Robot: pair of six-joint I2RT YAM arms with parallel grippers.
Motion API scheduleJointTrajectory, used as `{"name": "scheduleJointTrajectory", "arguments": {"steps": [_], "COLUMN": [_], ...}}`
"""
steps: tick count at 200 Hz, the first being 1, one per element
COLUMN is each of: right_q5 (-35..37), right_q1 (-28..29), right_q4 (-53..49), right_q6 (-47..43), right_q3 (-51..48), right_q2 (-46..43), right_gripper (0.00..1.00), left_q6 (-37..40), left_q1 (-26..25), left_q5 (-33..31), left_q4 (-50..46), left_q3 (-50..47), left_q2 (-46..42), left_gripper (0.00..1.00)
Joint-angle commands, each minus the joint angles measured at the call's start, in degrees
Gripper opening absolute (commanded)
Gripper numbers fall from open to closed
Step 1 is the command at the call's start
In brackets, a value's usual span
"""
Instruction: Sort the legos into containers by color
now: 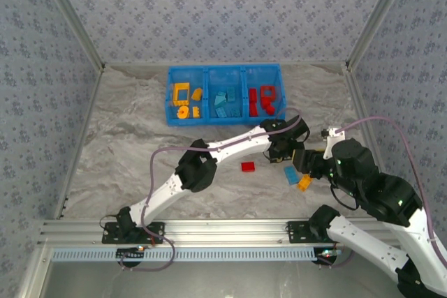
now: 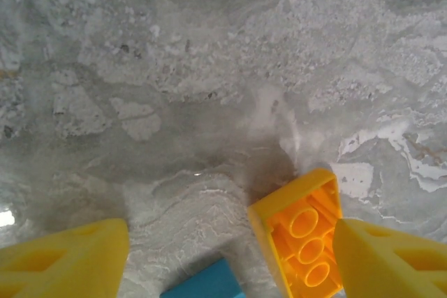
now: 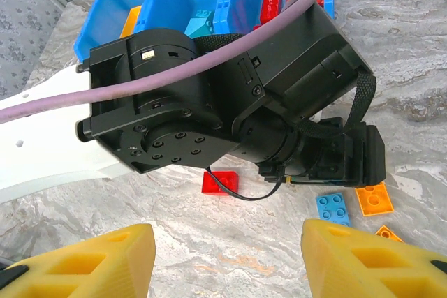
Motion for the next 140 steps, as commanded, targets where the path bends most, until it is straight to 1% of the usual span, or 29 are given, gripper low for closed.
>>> {"name": "scheduleJointTrajectory", "arguments": {"steps": [1,26,46,72,94,110,140], "right_q5": [1.34,1.56,1.57,1.68,1.74,1.65,1.65], "right_q1": [0.39,0.44,0.47,0.47,0.52,0.45,0.53], "right_q4": [0.94,1.08,1.19,1.16,1.12,1.28,1.56], "right_q6": [-0.58,-0.41,0.06,0.28,0.42,0.49,0.56], "right_q3": [-0.19,-0.65,-1.26,-1.68,-1.99,-2.13,-2.46], "right_q2": [-0.54,-0.82,-1.3,-1.76,-1.85,-1.86,-1.94], "right_gripper": [0.6,0.6,0.6,0.6,0.6,0.6,0.6], "left_q6": [2.65,3.06,3.14,3.21,3.32,3.54,4.42], "left_q1": [-0.43,-0.87,-1.16,-1.51,-1.82,-1.95,-1.95], "left_q5": [-0.55,-0.18,-0.12,-0.7,-1.31,-2.22,-6.2], "left_q4": [2.02,3.13,1.69,-0.94,-1.39,-2.46,-5.45], "left_q3": [2.79,3.23,4.59,6.64,6.48,6.5,4.81], "left_q2": [0.71,1.64,2.94,4.67,4.95,4.79,2.65], "left_gripper": [0.77,0.77,0.76,0.68,0.59,0.55,0.5]}}
